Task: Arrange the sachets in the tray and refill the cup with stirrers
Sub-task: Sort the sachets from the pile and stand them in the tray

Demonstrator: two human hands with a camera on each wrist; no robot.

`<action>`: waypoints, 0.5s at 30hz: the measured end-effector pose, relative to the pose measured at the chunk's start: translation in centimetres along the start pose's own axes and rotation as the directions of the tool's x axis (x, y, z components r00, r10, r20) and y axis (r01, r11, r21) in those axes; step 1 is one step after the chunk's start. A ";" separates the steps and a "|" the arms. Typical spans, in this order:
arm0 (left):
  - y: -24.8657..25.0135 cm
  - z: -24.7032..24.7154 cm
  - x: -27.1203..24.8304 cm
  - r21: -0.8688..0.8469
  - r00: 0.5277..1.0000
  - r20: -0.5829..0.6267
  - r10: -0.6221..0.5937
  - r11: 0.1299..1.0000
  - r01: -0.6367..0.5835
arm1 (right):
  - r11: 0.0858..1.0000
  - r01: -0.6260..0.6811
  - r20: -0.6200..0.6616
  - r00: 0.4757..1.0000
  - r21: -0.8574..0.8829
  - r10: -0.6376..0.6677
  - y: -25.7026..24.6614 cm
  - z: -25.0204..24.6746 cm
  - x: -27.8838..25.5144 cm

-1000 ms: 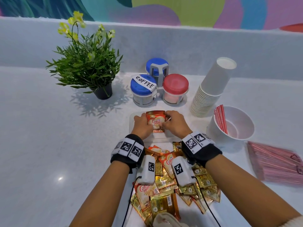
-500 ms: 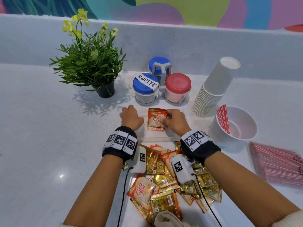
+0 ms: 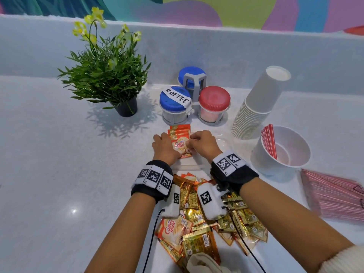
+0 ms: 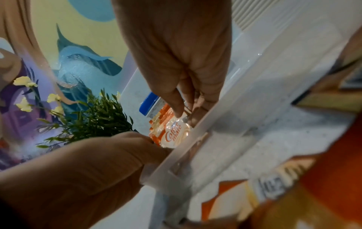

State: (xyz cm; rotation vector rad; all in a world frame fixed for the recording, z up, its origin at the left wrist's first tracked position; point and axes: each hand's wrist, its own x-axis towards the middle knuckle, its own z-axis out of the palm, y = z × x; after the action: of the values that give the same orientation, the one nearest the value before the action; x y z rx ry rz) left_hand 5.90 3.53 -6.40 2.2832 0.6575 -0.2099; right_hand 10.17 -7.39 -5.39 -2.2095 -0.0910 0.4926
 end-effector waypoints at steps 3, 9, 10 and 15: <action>-0.2 0.1 -0.1 0.000 1.000 0.015 0.011 1.000 -0.011 | 1.000 0.026 0.027 0.999 -0.016 -0.026 0.1 -0.1 -0.1; -0.1 -0.2 -0.2 0.002 0.998 0.035 0.054 0.999 -0.054 | 0.985 0.076 0.095 0.994 -0.155 -0.062 0.0 -0.3 -0.5; -0.2 -0.2 -0.2 0.003 0.998 0.038 0.055 0.998 -0.055 | 0.984 0.077 0.096 0.993 -0.162 -0.062 0.0 -0.3 -0.5; -0.5 -0.6 -0.3 -0.001 0.998 0.028 0.054 0.999 -0.054 | 0.984 0.069 0.046 0.997 -0.163 -0.062 -0.4 -0.9 -1.0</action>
State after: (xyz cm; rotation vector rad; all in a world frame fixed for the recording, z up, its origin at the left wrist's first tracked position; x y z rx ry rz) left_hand 5.33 4.11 -6.21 2.2903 0.5807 -0.2158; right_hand 9.59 -8.04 -4.30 -2.3500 -0.2326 0.5093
